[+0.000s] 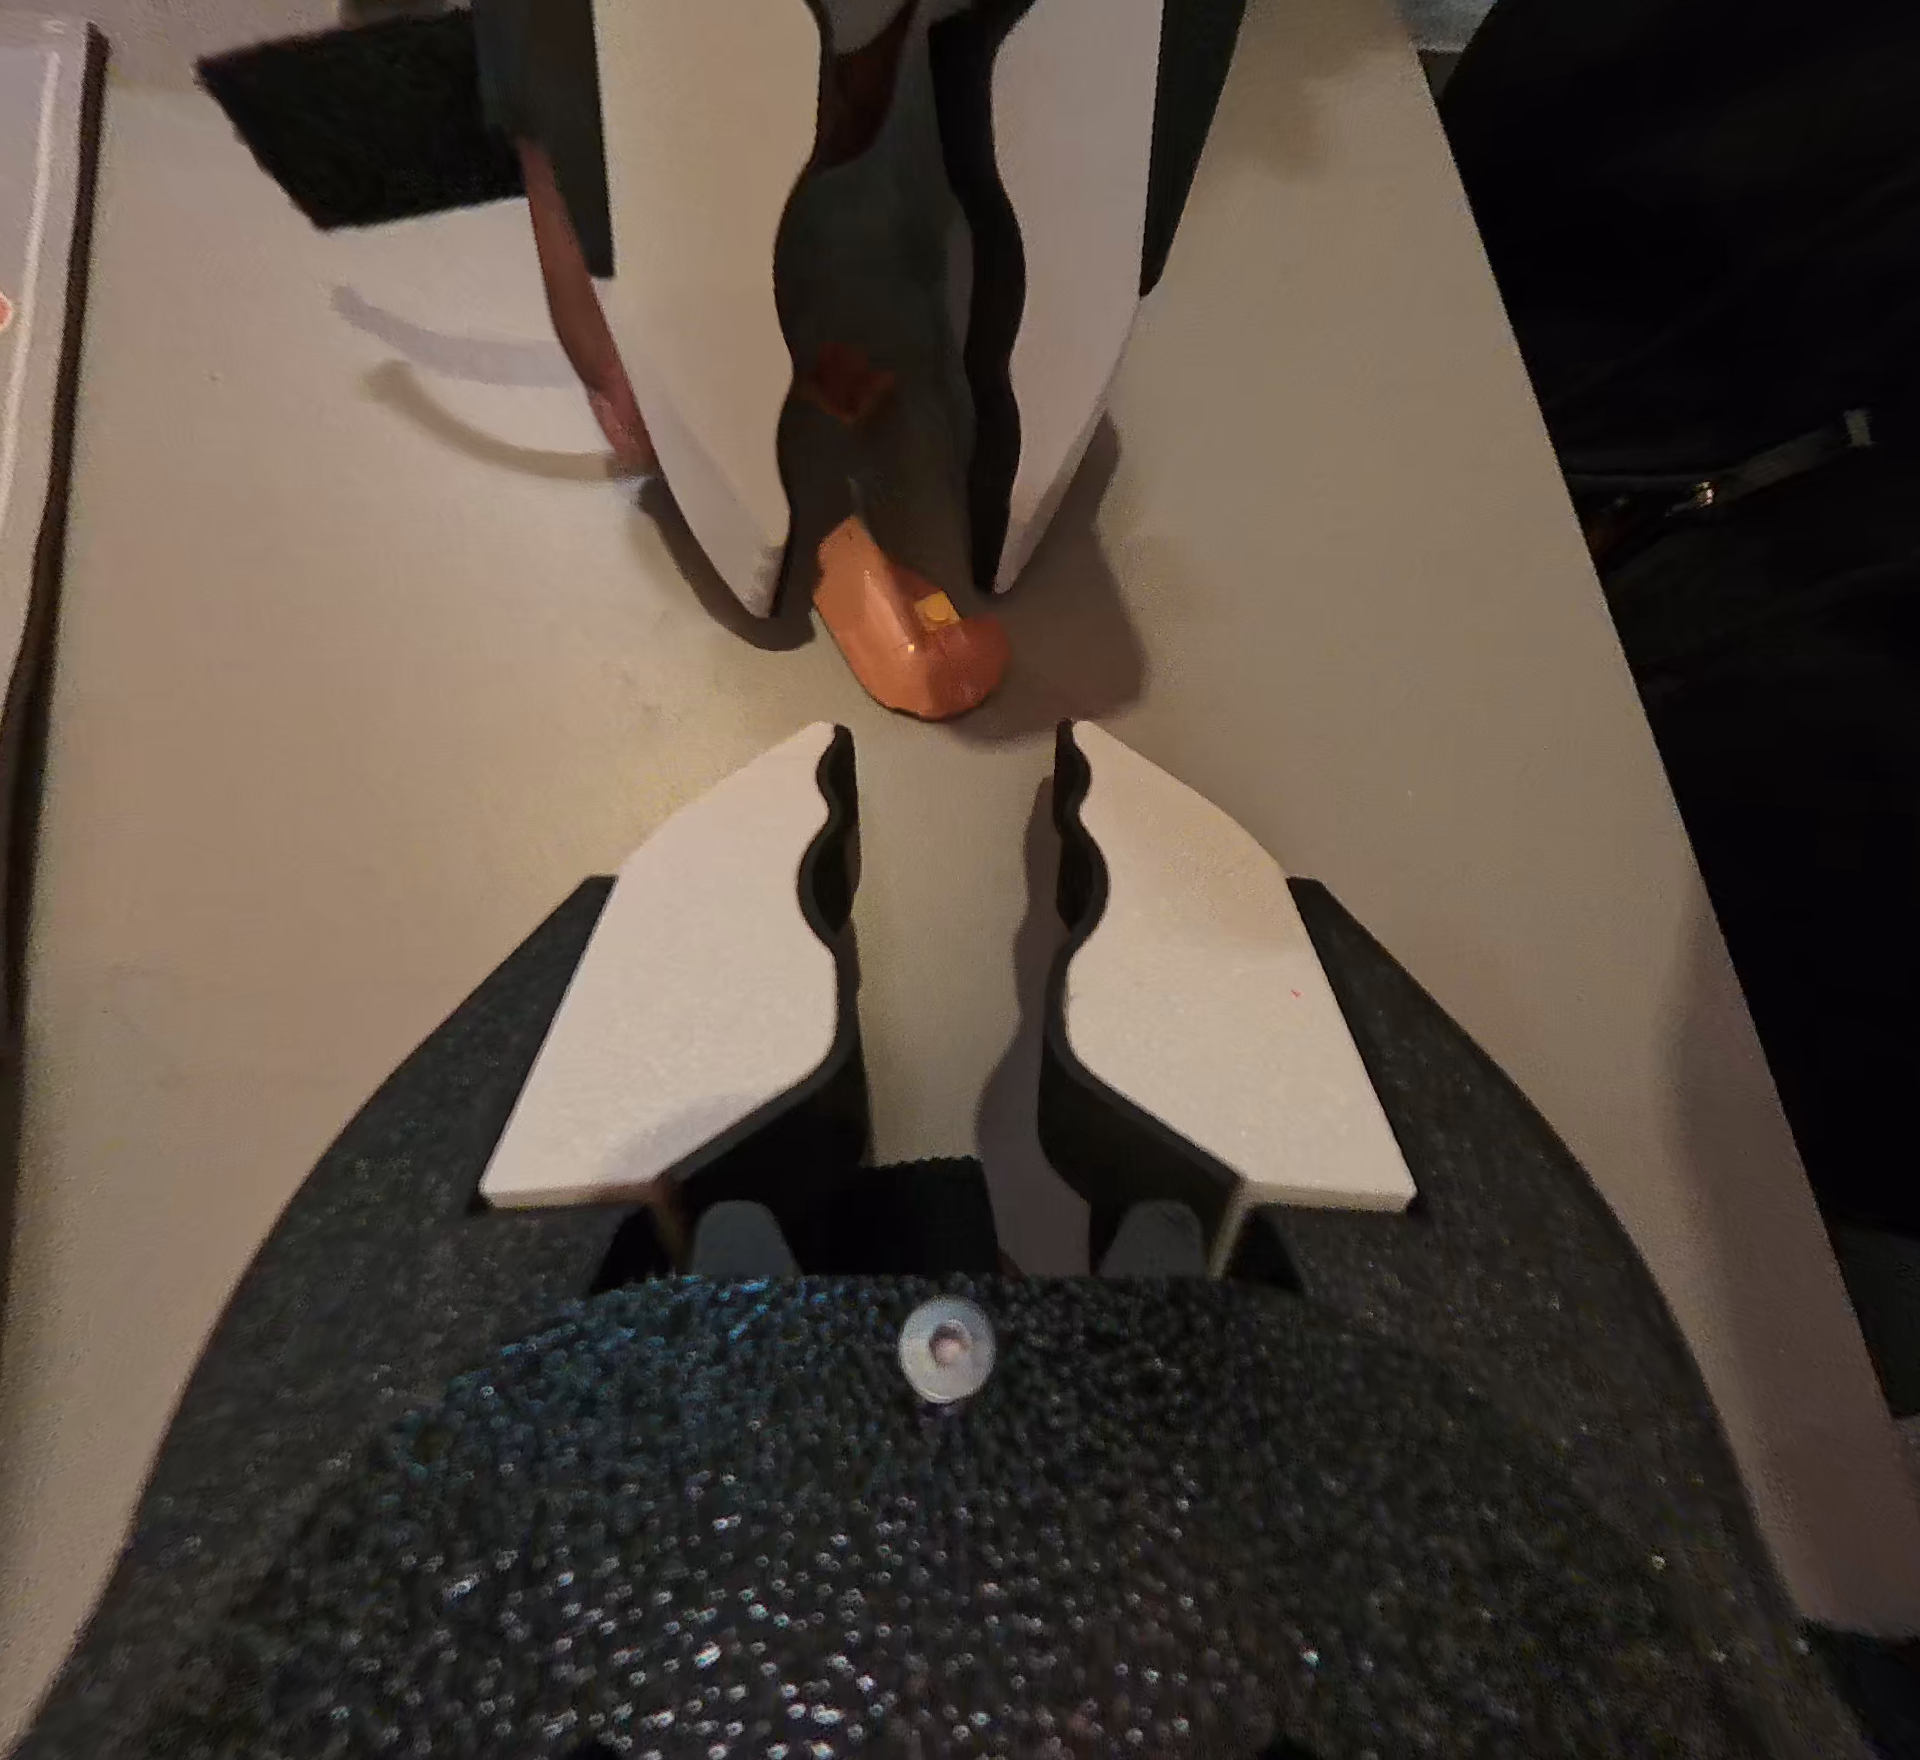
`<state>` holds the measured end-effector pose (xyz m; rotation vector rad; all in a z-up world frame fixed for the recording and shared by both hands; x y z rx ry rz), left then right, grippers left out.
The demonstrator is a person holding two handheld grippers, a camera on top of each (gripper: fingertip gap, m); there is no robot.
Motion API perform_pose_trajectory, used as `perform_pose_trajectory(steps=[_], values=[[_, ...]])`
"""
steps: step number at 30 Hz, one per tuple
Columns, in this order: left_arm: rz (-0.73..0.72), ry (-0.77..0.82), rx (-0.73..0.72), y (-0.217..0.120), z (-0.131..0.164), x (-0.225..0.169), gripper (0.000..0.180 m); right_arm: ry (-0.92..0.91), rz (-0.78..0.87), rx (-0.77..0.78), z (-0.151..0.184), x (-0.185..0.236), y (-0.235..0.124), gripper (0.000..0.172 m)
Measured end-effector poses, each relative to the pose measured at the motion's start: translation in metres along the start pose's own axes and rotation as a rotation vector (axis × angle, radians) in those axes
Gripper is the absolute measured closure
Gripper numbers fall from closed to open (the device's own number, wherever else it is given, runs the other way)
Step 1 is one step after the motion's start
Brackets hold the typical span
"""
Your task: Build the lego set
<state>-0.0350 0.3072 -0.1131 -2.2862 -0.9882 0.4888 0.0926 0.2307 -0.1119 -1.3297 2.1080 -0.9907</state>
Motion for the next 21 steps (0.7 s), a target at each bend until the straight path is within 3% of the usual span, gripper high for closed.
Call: perform_pose_trajectory(steps=[3,11,16,21], values=[[0.002,0.013,-0.01,-0.002,0.0,-0.001,0.144,0.01,-0.03,0.005,-0.003,0.002,0.004,0.148],[-0.06,0.101,-0.015,-0.008,0.005,0.001,0.141,0.116,-0.035,-0.059,0.0,-0.005,0.002,0.151],[-0.15,0.259,-0.015,-0.005,0.004,-0.001,0.136,0.218,-0.087,-0.123,0.003,-0.013,-0.004,0.158],[-0.253,0.468,-0.025,0.003,-0.001,-0.006,0.145,0.274,-0.097,-0.151,0.004,-0.018,-0.006,0.16]])
Point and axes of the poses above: each gripper's, where its closed fingertips meet, y out along the fingers, z out of its underside, x = y × z across the jaws, the point moved 9 cm from there along -y, back along the fingers, and after that the axes turned 8 degrees about y, right-handed, at the moved point
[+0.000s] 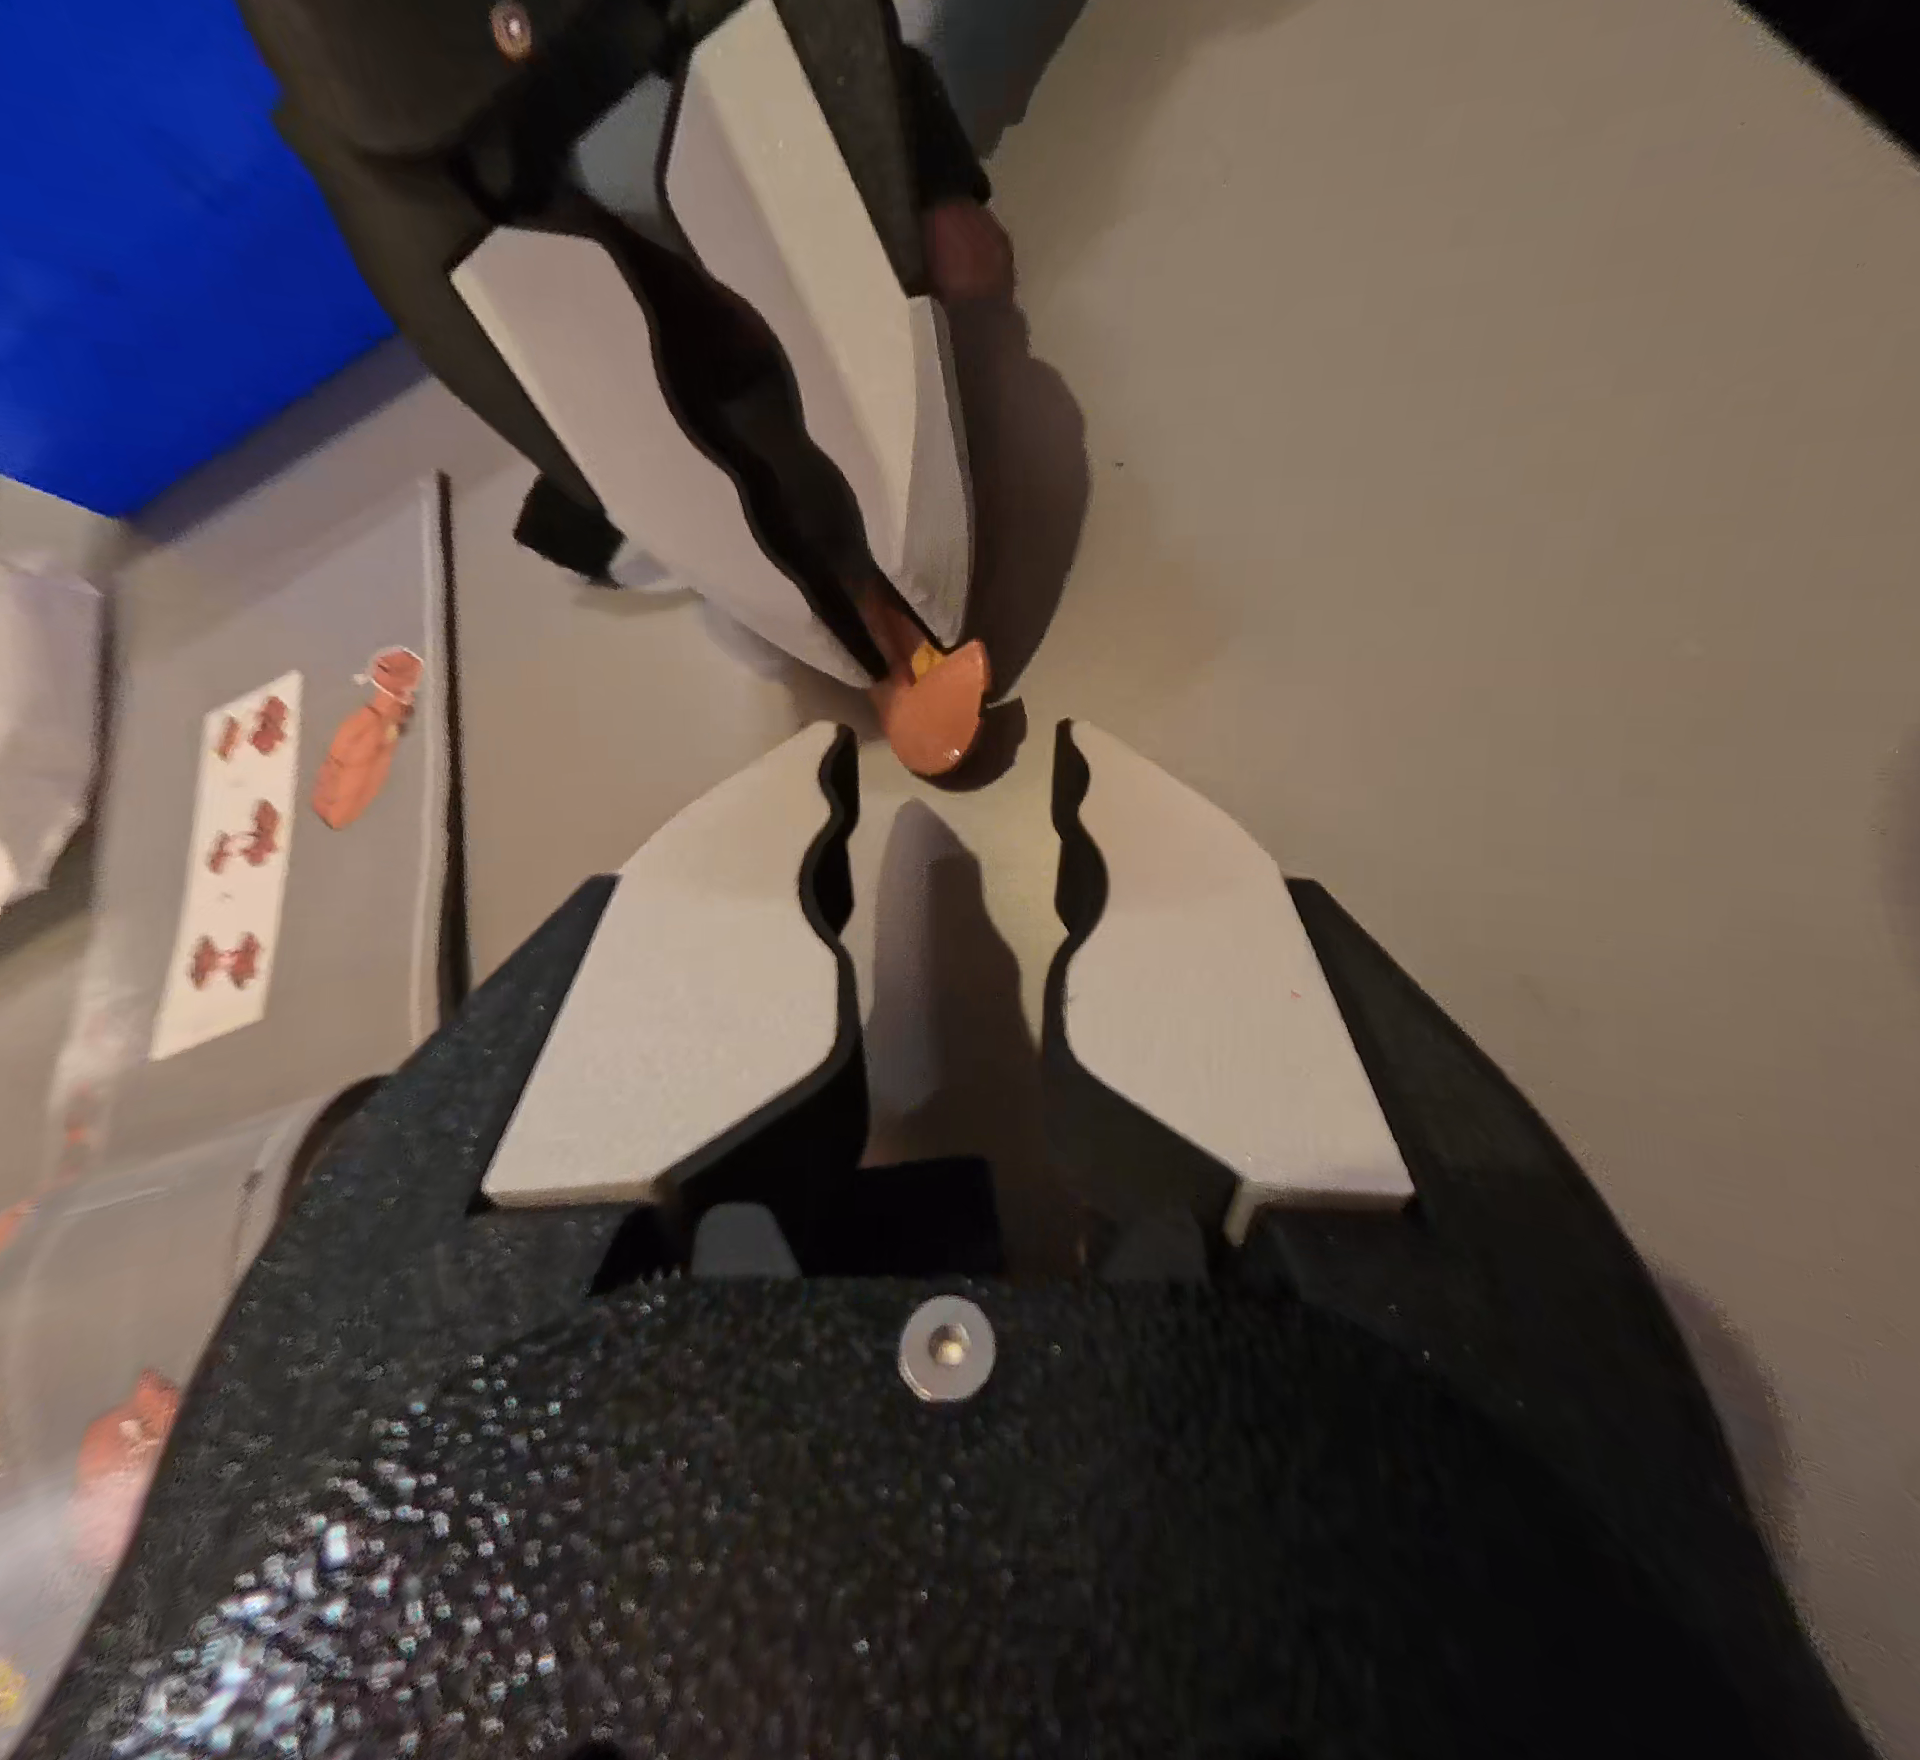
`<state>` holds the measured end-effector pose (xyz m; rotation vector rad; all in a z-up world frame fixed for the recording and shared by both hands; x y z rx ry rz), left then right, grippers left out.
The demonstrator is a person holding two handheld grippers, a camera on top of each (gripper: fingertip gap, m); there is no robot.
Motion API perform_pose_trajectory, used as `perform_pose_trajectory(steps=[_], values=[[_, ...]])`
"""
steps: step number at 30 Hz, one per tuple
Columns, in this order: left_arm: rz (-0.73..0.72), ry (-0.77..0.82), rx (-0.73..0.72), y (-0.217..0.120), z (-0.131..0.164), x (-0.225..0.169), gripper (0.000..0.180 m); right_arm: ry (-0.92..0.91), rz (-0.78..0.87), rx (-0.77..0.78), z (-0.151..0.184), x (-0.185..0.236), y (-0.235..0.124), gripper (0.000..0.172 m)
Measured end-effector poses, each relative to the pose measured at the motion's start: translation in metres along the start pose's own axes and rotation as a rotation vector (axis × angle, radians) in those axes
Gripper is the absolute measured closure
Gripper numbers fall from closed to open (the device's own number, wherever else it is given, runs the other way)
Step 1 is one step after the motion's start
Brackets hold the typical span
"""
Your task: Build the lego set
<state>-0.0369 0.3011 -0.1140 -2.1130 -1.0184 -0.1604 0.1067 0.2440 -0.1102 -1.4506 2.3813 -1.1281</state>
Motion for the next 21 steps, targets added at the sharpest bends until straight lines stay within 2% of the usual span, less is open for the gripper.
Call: perform_pose_trajectory(steps=[5,10,15,21], values=[[-0.152,0.115,0.001,0.006,-0.001,0.004,0.151,0.047,0.0,-0.025,-0.001,-0.005,-0.002,0.162],[-0.19,0.191,0.035,0.01,0.0,0.002,0.173,0.091,-0.003,-0.055,-0.002,-0.009,-0.005,0.169],[-0.222,0.222,0.074,0.013,0.0,0.003,0.177,0.102,0.02,-0.066,-0.001,-0.011,-0.007,0.168],[-0.273,0.196,0.088,0.016,0.001,0.007,0.177,0.023,0.095,-0.047,-0.001,-0.005,-0.011,0.151]])
Point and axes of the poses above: each gripper's, where its closed fingertips meet, y out along the fingers, z out of its underside, x = y × z across the jaws, the point moved 9 cm from there along -y, back along the fingers, and after that the axes turned 8 degrees about y, right-handed, at the moved point
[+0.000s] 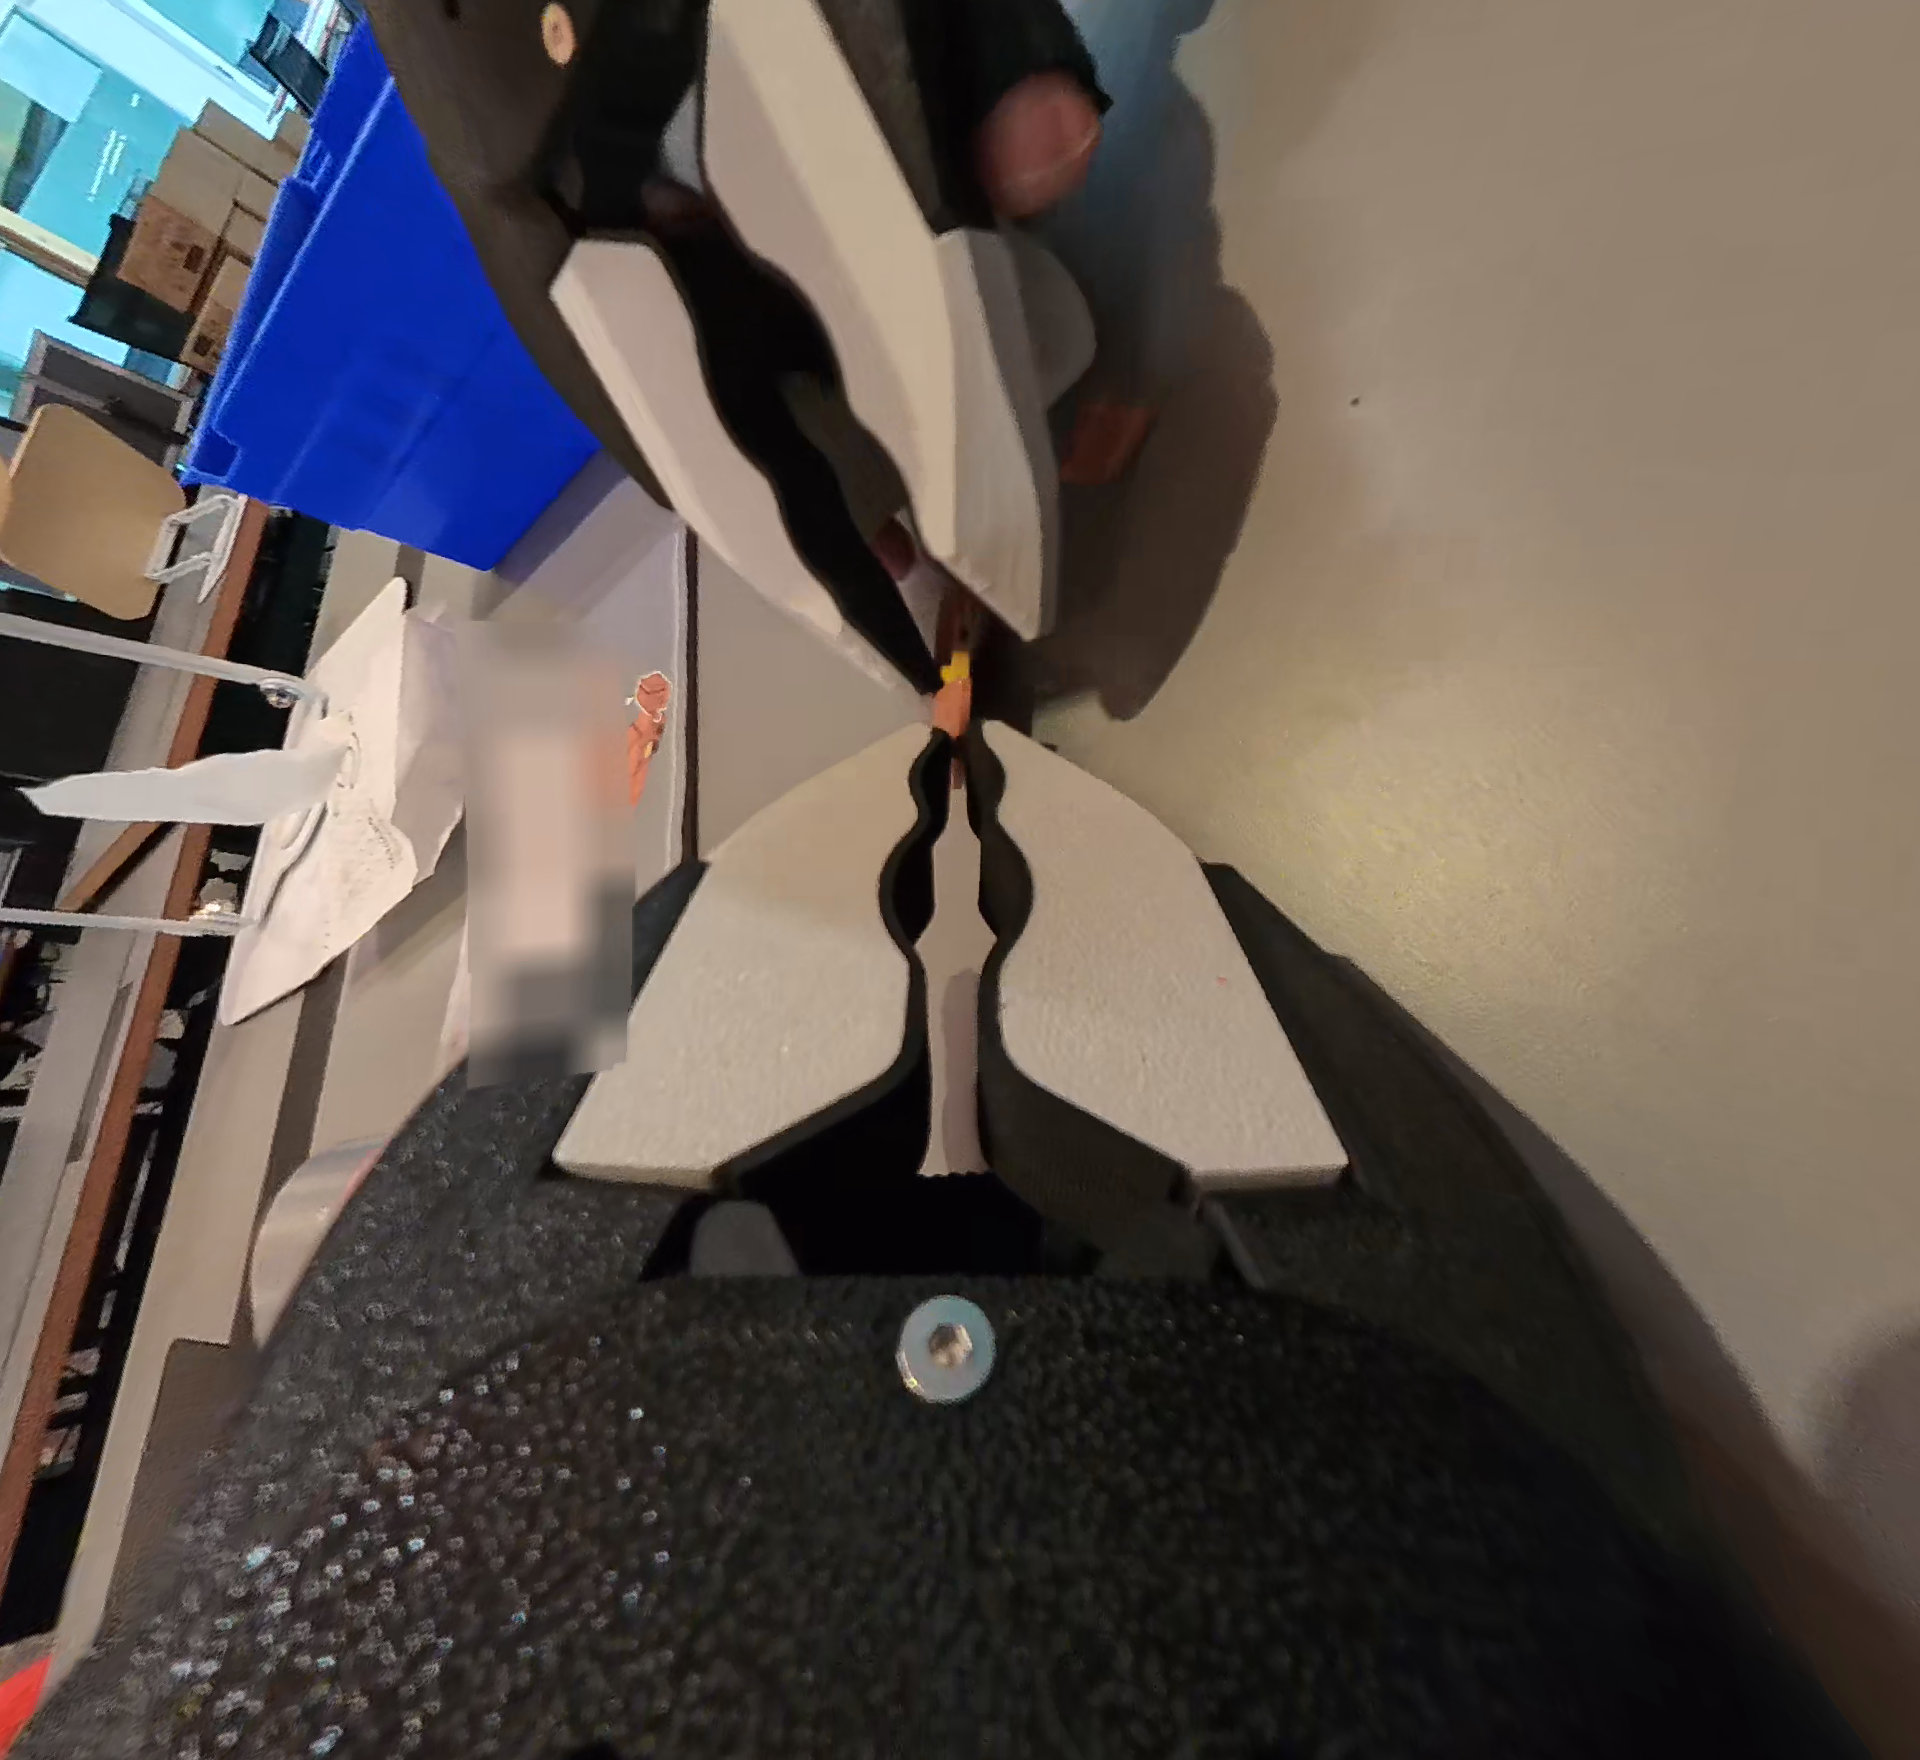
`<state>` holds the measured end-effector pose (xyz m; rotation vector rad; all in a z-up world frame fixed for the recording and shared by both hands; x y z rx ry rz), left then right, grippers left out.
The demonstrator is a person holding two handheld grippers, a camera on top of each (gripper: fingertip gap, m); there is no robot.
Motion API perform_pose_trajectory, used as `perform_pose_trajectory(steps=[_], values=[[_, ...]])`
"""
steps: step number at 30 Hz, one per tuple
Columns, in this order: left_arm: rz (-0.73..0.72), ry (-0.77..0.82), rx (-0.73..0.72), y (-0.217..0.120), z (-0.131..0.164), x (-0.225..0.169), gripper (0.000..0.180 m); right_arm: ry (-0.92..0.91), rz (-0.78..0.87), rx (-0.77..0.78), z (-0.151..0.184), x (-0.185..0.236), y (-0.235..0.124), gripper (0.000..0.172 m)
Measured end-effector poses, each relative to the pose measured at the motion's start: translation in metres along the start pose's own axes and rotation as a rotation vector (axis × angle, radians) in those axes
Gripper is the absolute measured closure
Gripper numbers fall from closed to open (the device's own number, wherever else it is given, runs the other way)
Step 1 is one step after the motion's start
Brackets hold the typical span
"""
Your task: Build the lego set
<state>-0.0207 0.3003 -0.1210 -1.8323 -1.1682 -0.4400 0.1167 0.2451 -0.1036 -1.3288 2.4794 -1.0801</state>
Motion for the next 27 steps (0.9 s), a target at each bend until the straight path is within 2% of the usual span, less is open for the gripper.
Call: perform_pose_trajectory(steps=[2,5,14,21,27], values=[[0.001,-0.026,0.003,0.0,0.001,0.001,0.178,-0.065,0.068,0.034,0.002,0.003,0.0,0.143],[0.0,-0.053,0.015,0.001,0.002,0.003,0.178,-0.138,0.144,0.046,0.002,0.008,0.001,0.141],[0.011,-0.099,0.035,0.002,0.003,0.006,0.18,-0.256,0.36,0.094,0.006,0.003,0.009,0.146],[0.002,-0.112,0.047,0.002,0.004,0.007,0.18,-0.227,0.397,0.098,0.006,-0.005,0.004,0.144],[-0.029,-0.196,0.034,-0.002,0.006,0.015,0.172,-0.036,0.524,0.046,0.003,-0.03,-0.004,0.141]])
Point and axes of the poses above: each gripper's, where its closed fingertips meet, y out along the fingers, z out of its underside, x = y × z across the jaws, the point moved 9 cm from there along -y, back along the fingers, and after that the axes turned 8 degrees about y, right-handed, at the moved point
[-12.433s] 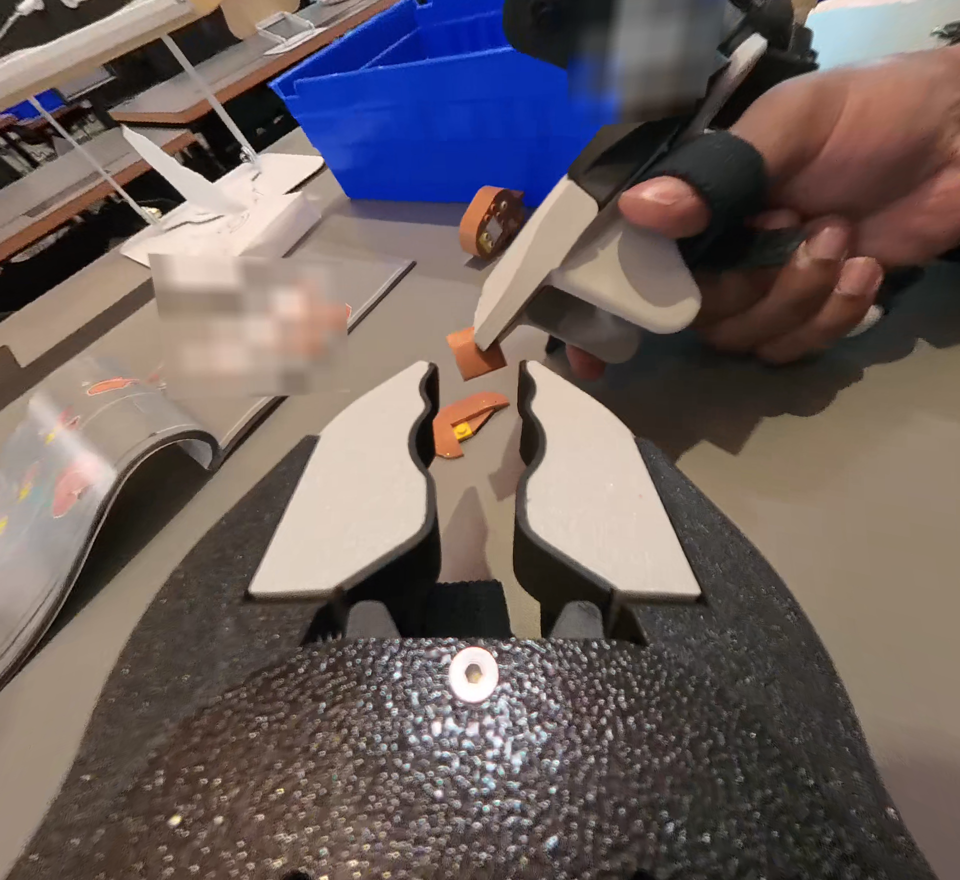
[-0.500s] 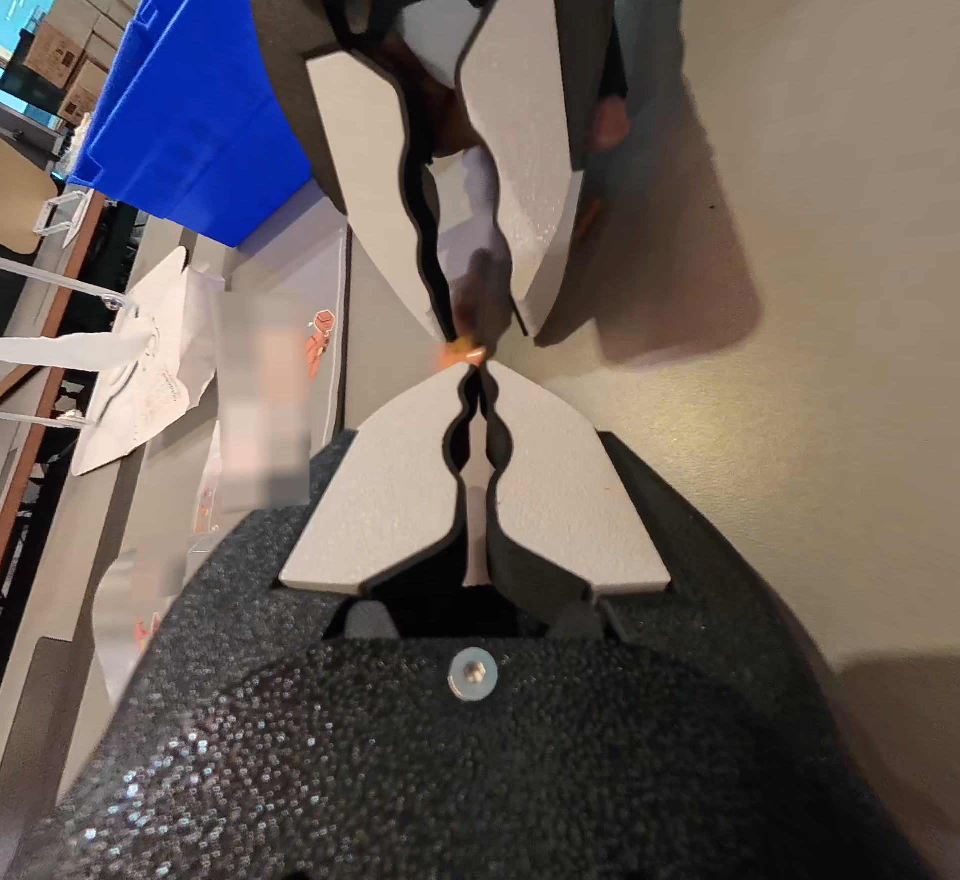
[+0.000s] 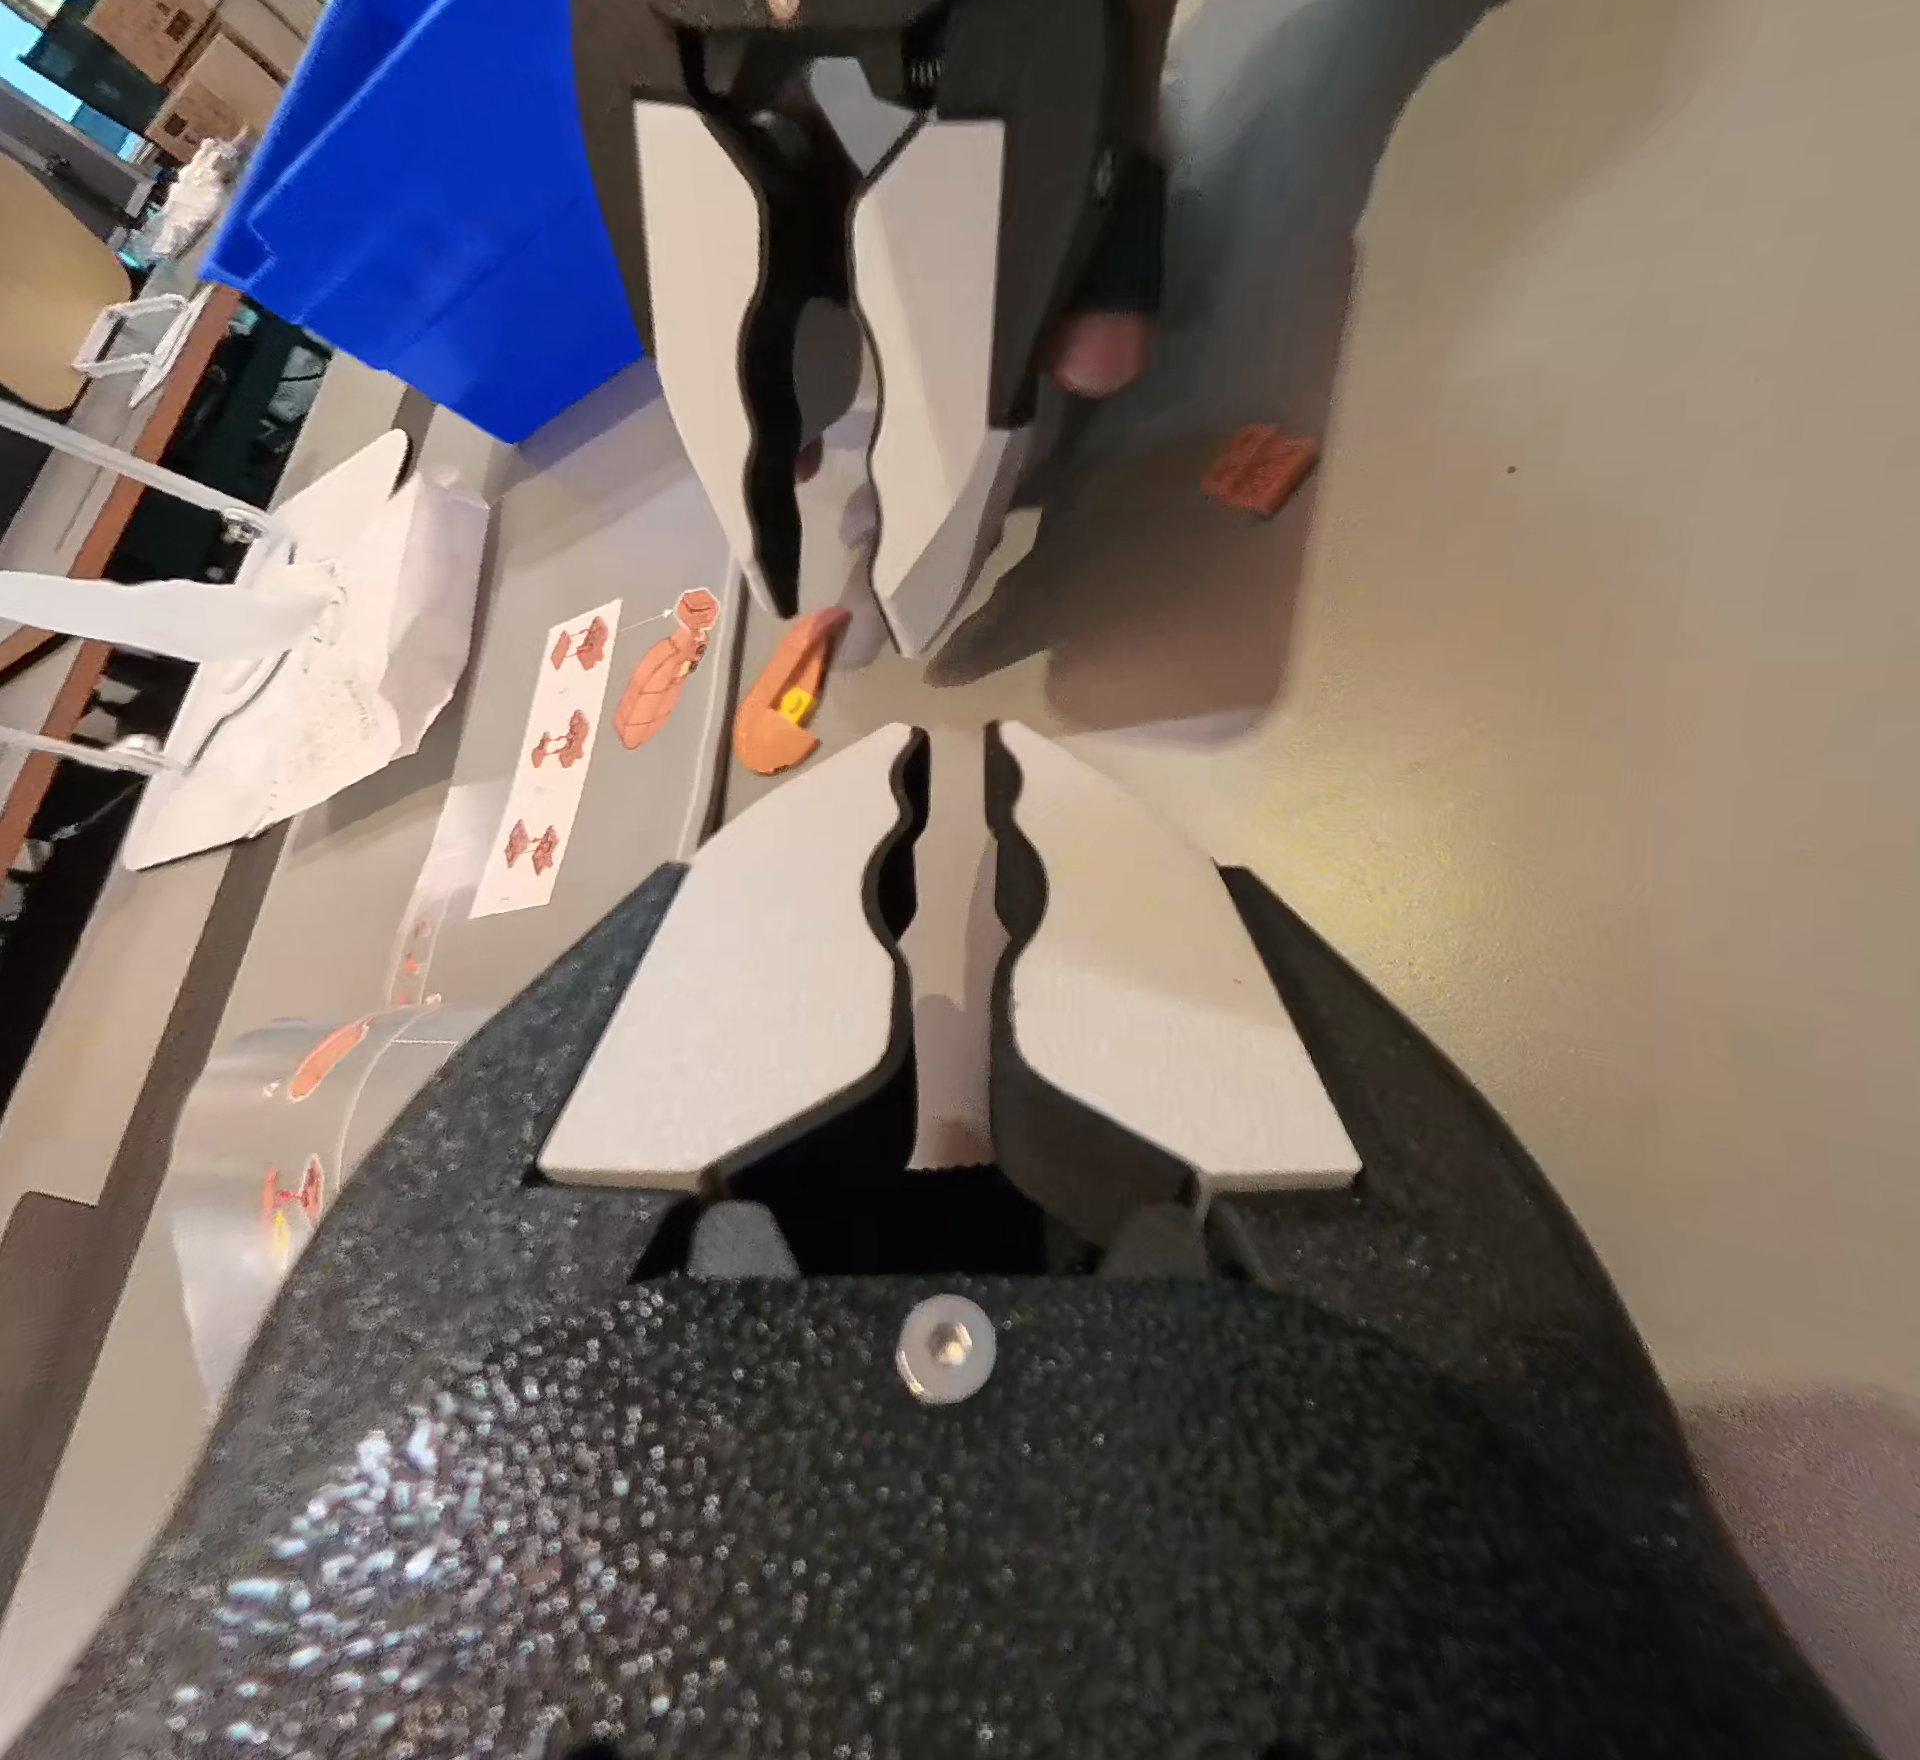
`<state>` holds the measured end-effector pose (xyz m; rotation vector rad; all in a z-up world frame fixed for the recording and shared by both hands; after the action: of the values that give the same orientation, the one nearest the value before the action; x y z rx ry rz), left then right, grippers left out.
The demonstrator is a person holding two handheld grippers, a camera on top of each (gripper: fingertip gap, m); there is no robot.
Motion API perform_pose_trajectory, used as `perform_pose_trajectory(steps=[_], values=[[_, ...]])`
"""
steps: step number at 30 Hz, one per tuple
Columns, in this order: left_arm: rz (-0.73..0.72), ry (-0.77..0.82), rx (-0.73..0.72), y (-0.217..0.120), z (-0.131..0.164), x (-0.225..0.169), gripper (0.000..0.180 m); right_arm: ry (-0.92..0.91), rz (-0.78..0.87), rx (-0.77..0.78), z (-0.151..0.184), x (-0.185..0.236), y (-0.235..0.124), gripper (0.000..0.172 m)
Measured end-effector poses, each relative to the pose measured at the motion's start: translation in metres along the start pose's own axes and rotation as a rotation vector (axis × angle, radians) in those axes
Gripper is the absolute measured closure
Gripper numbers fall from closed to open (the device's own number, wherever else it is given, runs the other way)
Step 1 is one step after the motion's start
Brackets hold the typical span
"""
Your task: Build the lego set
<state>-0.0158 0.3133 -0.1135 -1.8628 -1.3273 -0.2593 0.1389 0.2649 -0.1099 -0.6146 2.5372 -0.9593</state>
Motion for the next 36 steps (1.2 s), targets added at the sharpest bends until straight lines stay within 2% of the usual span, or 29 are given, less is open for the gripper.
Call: perform_pose_trajectory(steps=[4,11,14,24,29,36], values=[[-0.009,-0.042,-0.023,-0.003,0.0,0.004,0.17,0.099,0.032,0.027,0.0,-0.011,0.008,0.135],[-0.004,-0.064,-0.041,-0.004,-0.001,0.005,0.17,0.249,-0.092,0.099,-0.005,-0.025,0.018,0.136],[-0.009,-0.095,-0.063,-0.007,-0.001,0.007,0.17,0.246,-0.096,0.122,-0.009,-0.026,0.02,0.15],[-0.061,-0.073,0.002,-0.009,0.011,0.013,0.164,0.35,-0.218,0.073,-0.006,-0.026,0.012,0.15],[-0.067,-0.06,0.012,-0.009,0.013,0.013,0.16,0.435,-0.376,0.012,-0.005,-0.021,0.003,0.15],[-0.086,0.029,-0.168,-0.016,0.001,0.008,0.15,0.538,-0.706,-0.075,-0.013,-0.009,-0.014,0.15]])
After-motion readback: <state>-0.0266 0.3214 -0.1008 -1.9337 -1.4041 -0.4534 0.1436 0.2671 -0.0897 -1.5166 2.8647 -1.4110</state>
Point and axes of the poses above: each gripper's, where its closed fingertips meet, y out along the fingers, z out of its underside, x = y × z across the jaws, the point moved 9 cm from there along -y, back along the fingers, and after that the axes turned 8 degrees about y, right-handed, at the moved point
